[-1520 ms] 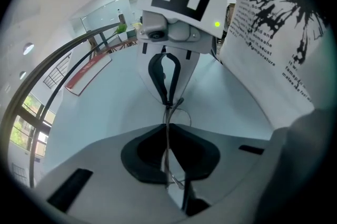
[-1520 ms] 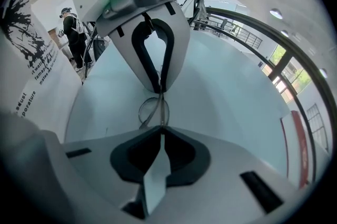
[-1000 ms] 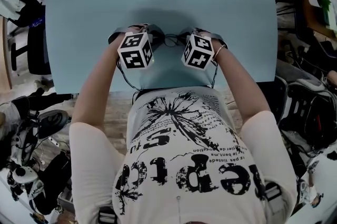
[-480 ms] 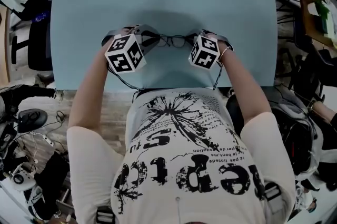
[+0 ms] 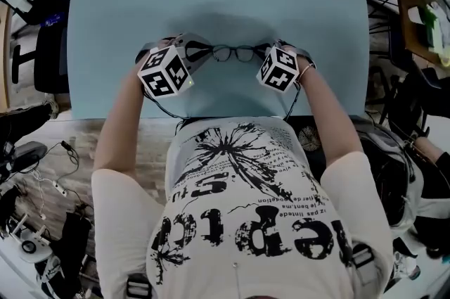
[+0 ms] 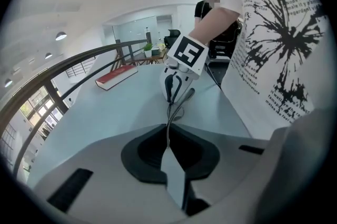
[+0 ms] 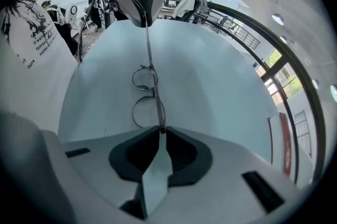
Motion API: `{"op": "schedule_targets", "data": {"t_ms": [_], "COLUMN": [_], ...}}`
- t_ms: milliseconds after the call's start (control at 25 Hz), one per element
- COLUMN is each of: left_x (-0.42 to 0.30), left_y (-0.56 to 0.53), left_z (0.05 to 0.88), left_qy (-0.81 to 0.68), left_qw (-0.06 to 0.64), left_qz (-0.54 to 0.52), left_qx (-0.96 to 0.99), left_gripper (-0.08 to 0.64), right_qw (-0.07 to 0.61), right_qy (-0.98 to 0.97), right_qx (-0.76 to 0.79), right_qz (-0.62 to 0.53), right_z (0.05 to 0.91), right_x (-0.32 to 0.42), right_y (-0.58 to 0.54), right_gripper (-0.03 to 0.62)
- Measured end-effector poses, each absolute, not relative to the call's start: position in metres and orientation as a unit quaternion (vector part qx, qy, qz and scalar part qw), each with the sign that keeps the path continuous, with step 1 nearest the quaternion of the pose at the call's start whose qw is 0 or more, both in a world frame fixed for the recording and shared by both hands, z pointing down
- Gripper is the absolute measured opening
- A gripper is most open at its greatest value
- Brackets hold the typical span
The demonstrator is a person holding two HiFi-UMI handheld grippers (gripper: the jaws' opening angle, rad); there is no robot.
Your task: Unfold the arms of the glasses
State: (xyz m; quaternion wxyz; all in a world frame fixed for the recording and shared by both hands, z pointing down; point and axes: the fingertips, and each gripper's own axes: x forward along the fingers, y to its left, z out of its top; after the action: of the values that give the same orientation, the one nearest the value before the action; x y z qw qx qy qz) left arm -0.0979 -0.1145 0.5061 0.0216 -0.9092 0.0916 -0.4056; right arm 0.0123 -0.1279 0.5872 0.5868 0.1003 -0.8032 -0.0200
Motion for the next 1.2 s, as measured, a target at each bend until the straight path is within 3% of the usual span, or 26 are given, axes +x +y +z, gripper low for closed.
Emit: {"op": "schedule_targets", "data": {"t_ms": [80, 200, 800, 1200], "left_x": [-0.096, -0.093, -0.096, -0.104], "left_y": [-0.113, -0.112, -0.114, -0.114], "left_z": [0.508, 0.508, 0.501, 0.508], "left_qy": [0.088, 0.087, 0.104, 0.106], "left_qw": [0.027, 0.028, 0.023, 0.017], "left_qz": [-0.408, -0.402, -0.385, -0.394], "left_qx": [-0.909, -0.911, -0.917, -0.913], "left_gripper": [0.029, 0.029, 0.029, 0.029], "right_qw": [0.590, 0.585, 0.601, 0.571], "right_qy": [-0.801, -0.806, -0.793, -0.813], "right_qx": [0.100, 0.076, 0.023, 0.030], "right_qz": [-0.032, -0.051, -0.103, -0.105], "right_z": [0.584, 0.576, 0.582, 0.561], "right_x": [0.009, -0.007, -0.073, -0.065], "right_y": [-0.128, -0.121, -0.123, -0.120], "right_gripper": [0.137, 0.155, 0.034, 0.026]}}
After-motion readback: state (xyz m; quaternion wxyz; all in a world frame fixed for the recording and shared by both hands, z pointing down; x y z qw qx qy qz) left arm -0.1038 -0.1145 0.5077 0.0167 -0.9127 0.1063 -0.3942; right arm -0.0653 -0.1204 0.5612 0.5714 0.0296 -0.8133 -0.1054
